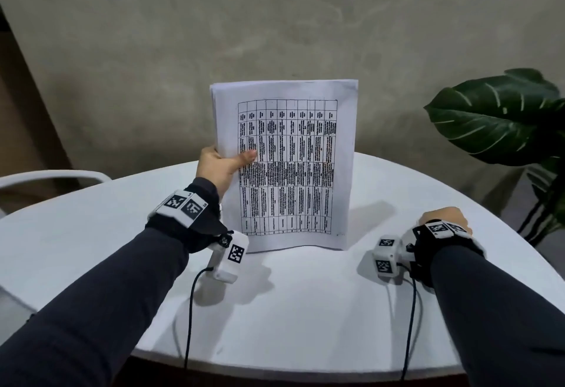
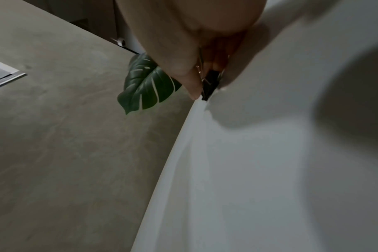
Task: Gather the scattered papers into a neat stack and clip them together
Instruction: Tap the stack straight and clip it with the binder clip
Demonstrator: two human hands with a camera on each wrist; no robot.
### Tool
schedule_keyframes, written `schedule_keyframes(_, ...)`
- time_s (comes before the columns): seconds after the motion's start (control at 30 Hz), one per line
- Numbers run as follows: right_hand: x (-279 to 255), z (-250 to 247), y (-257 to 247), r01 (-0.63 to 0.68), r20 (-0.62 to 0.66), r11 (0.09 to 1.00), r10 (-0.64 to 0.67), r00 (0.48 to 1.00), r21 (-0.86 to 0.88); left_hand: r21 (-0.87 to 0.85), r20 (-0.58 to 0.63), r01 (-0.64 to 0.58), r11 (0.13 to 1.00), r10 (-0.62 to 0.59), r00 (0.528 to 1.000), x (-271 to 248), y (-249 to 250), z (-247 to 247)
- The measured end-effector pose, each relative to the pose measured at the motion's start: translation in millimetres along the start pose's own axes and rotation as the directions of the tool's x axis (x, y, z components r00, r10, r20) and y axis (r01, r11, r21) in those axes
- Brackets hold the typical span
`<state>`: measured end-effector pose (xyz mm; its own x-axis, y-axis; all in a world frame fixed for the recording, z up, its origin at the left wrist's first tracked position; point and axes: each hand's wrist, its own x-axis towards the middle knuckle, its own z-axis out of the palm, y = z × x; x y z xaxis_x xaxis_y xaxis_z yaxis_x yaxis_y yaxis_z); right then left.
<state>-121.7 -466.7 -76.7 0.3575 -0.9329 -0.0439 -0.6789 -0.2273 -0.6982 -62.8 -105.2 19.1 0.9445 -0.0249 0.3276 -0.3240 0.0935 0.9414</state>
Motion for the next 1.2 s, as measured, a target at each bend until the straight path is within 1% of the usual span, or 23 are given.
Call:
schedule_keyframes(0.1,3,-2,-4,0.095,0.138,0.994,-0.101,0.985,0.048,-0.029,-0.010,0.002,1.000,-0.002,1.000,4,-6,-8)
schedule_keyframes(0.17,-4,-5,-20,0.153,0.239,0.983,-0.174,0.955,0.107,-0.038,-0.026,0.014,0.999,-0.015,1.000,9,-14,-16)
schedule_keyframes(0.2,-12,-8,-33,0.175,0.274,0.973,-0.211,0.938,0.149,-0.034,-0.015,0.020,0.999,-0.021,1.000,9,-12,-20)
schedule_keyframes(0.23,-16,-7,-47,0.200,0.257,0.950,-0.261,0.931,0.240,-0.038,-0.014,0.023,0.999,-0.023,1.000,7,-10,-22)
schedule_keyframes(0.27,-24,-8,-63,0.189,0.250,0.903,-0.300,0.921,0.386,-0.034,-0.016,0.020,0.999,-0.021,1.000,2,-2,-23)
schedule_keyframes(0.3,-33,-11,-80,0.172,0.233,0.822,-0.344,0.910,0.542,-0.026,-0.016,0.033,0.999,-0.034,0.999,-5,6,-24)
schedule_keyframes(0.33,-45,-16,-98,0.152,0.201,0.705,-0.391,0.898,0.693,-0.013,-0.018,0.039,0.999,-0.039,0.999,-8,11,-27)
schedule_keyframes(0.4,-72,-35,-131,0.123,0.120,0.436,-0.490,0.863,0.892,-0.002,-0.018,0.032,0.999,-0.032,0.999,-12,14,-34)
schedule_keyframes(0.43,-93,-50,-147,0.129,0.066,0.310,-0.546,0.835,0.942,-0.006,-0.020,0.031,1.000,-0.031,0.999,-13,16,-39)
schedule_keyframes(0.47,-110,-62,-161,0.148,0.006,0.208,-0.597,0.802,0.967,0.012,-0.015,0.023,1.000,-0.023,1.000,-14,18,-45)
schedule_keyframes(0.53,-141,-85,-181,0.204,-0.130,0.032,-0.672,0.729,0.978,0.019,-0.021,0.022,1.000,-0.022,1.000,-18,20,-54)
schedule_keyframes(0.57,-157,-95,-187,0.225,-0.196,-0.053,-0.705,0.681,0.973,0.012,-0.022,0.022,1.000,-0.022,1.000,-20,22,-58)
schedule_keyframes(0.6,-174,-103,-192,0.243,-0.251,-0.122,-0.742,0.622,0.962,0.009,-0.025,0.011,1.000,-0.011,1.000,-23,25,-62)
schedule_keyframes(0.63,-189,-107,-196,0.260,-0.280,-0.158,-0.787,0.550,0.953,0.008,-0.022,0.015,1.000,-0.015,1.000,-27,27,-65)
schedule_keyframes(0.67,-204,-110,-200,0.277,-0.285,-0.167,-0.835,0.471,0.946,0.002,-0.015,0.012,1.000,-0.012,1.000,-29,29,-68)
schedule_keyframes(0.73,-229,-110,-203,0.358,-0.249,-0.128,-0.916,0.315,0.925,-0.003,-0.005,0.005,1.000,-0.005,1.000,-34,33,-71)
schedule_keyframes(0.77,-239,-108,-204,0.396,-0.222,-0.108,-0.942,0.253,0.912,-0.010,-0.001,0.002,1.000,-0.002,1.000,-38,36,-73)
schedule_keyframes(0.8,-243,-105,-204,0.429,-0.197,-0.089,-0.957,0.215,0.899,-0.017,0.001,-0.008,1.000,0.008,1.000,-40,37,-74)
schedule_keyframes(0.83,-247,-103,-204,0.459,-0.176,-0.068,-0.965,0.196,0.886,-0.027,0.006,-0.012,1.000,0.012,1.000,-44,39,-76)
schedule_keyframes(0.93,-250,-101,-202,0.533,-0.140,-0.030,-0.976,0.166,0.846,-0.049,0.003,-0.011,0.999,0.012,1.000,-50,40,-79)
schedule_keyframes(1.03,-251,-104,-203,0.610,-0.126,-0.002,-0.979,0.160,0.792,-0.038,0.002,-0.017,0.999,0.017,1.000,-57,42,-77)
schedule_keyframes(1.1,-249,-105,-205,0.597,-0.122,-0.002,-0.979,0.161,0.802,-0.026,-0.008,-0.031,0.999,0.031,0.999,-59,42,-76)
schedule_keyframes(1.2,-245,-110,-208,0.560,-0.073,0.018,-0.987,0.140,0.828,0.045,-0.063,-0.063,0.997,0.066,0.996,-64,44,-74)
